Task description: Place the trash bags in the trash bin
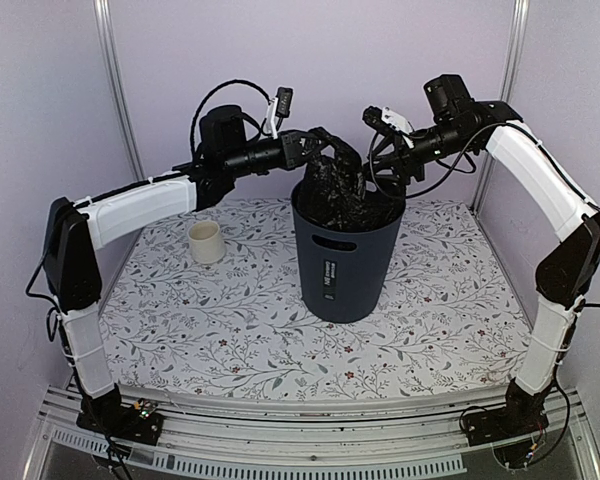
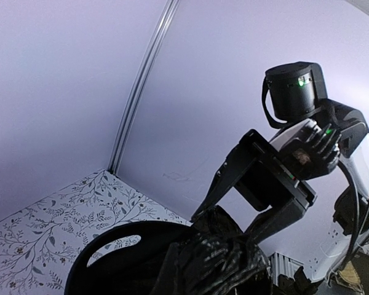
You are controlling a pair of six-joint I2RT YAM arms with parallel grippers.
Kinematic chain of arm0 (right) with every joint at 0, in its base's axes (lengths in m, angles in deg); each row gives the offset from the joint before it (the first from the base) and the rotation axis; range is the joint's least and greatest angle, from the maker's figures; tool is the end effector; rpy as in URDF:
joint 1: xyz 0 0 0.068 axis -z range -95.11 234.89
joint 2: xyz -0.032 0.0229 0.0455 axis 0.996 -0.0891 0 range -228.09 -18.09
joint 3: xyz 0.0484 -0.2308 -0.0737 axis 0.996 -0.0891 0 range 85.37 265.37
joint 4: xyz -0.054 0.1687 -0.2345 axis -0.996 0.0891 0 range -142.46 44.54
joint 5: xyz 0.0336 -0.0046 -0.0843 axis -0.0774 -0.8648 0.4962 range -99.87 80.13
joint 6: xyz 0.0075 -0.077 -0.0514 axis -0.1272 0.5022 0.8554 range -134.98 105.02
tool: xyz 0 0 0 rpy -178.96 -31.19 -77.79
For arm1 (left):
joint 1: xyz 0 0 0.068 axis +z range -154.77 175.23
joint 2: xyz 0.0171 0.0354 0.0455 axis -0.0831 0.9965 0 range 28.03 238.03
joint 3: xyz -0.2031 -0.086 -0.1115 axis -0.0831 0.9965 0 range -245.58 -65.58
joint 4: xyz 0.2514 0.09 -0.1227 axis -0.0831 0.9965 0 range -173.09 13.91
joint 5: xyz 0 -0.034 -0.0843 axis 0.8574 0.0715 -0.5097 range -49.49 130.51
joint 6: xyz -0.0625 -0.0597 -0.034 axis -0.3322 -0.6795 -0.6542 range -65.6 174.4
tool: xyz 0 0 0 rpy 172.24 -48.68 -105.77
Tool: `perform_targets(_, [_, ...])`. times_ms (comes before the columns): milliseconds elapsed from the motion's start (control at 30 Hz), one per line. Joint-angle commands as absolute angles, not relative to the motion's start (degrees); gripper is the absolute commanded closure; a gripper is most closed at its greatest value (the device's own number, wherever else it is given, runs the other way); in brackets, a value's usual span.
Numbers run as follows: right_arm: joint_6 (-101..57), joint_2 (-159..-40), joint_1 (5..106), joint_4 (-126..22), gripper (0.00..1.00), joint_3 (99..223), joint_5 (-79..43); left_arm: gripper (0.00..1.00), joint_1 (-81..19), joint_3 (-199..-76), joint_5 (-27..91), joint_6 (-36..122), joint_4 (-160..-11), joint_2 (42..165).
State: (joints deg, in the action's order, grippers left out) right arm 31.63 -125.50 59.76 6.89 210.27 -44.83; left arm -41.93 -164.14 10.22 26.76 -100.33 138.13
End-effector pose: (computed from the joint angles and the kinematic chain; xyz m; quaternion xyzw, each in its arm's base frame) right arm 0.3829 0.2326 0.3860 -0.6096 0.6340 0.1969 0.4333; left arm 0.3990 -0.3554 0.3538 0.2467 0.6295 -0.5315 0.5103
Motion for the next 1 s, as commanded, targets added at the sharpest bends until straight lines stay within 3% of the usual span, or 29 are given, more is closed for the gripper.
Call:
perform_targets(0, [32.2, -127.1, 59.3, 6.3, 0.56, 212.2, -43.4, 1.0, -41.8, -164.5, 9.3, 26.4, -100.4, 137.3])
perform_targets(167, [29.4, -126.1, 59.3, 3.1, 0.69, 211.2, -44.5, 1.0, -41.7, -164.2, 9.1, 26.1, -99.2, 136.4])
perform_targets(300, [27.4, -126.1, 59.4, 2.2, 0.91, 210.4, -43.6, 1.0, -41.6, -162.7, 9.2, 26.2, -98.4, 134.5])
perform_targets(367, [25.7, -126.0, 59.9, 2.0, 0.96, 210.4, -43.6, 1.0, -41.4, -161.4, 9.6, 25.8, -97.5, 133.2])
perform_targets(633, [11.9, -123.7, 69.1, -1.7, 0.98, 207.5, -51.5, 1.0, -38.0, -150.1, 10.1, 20.7, -93.9, 124.3])
perform_targets(967, [-3.3, -118.9, 76.4, -11.0, 0.98, 195.6, -56.7, 1.0, -31.2, -149.1, 10.2, 21.0, -83.0, 121.9])
